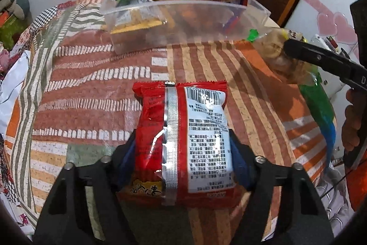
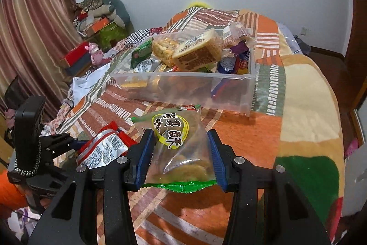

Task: Organize snacks
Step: 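Grasp the red chip bag with the left tool while the right tool grasps the clear cookie bag, then carry the red chip bag and cookie bag over the clear box and release them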

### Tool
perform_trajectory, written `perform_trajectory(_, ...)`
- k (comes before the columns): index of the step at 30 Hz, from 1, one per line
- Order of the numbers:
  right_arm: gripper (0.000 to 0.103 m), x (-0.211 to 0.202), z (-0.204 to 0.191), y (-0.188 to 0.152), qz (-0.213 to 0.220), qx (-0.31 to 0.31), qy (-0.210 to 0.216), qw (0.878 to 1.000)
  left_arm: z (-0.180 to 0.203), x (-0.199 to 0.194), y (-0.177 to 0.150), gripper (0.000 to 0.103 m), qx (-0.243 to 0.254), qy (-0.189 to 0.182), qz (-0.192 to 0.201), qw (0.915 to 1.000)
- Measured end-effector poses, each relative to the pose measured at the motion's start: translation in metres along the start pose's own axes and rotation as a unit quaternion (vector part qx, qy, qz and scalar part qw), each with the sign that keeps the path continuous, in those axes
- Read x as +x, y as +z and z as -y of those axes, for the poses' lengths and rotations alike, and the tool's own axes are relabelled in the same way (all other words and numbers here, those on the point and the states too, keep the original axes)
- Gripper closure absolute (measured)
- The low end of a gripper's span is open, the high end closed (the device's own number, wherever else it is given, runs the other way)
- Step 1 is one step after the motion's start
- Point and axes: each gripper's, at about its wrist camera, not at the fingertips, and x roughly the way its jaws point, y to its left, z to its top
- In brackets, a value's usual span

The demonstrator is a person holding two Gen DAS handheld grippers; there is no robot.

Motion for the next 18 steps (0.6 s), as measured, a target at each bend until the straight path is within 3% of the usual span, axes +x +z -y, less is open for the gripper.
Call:
perform_trajectory(9,0.059,-0.011,0.001,0.013,0.029,0.004,-0.002,1.0,0.005,-0.038,0.024,0.036,0.019,0.022,0.083,0.9961)
perform_trajectory(18,0.059,-0.02,-0.006,0.041,0.072,0.0,-0.01,0.997,-0.008,-0.069,0.068,0.036,-0.007,0.013,0.156,0.9876)
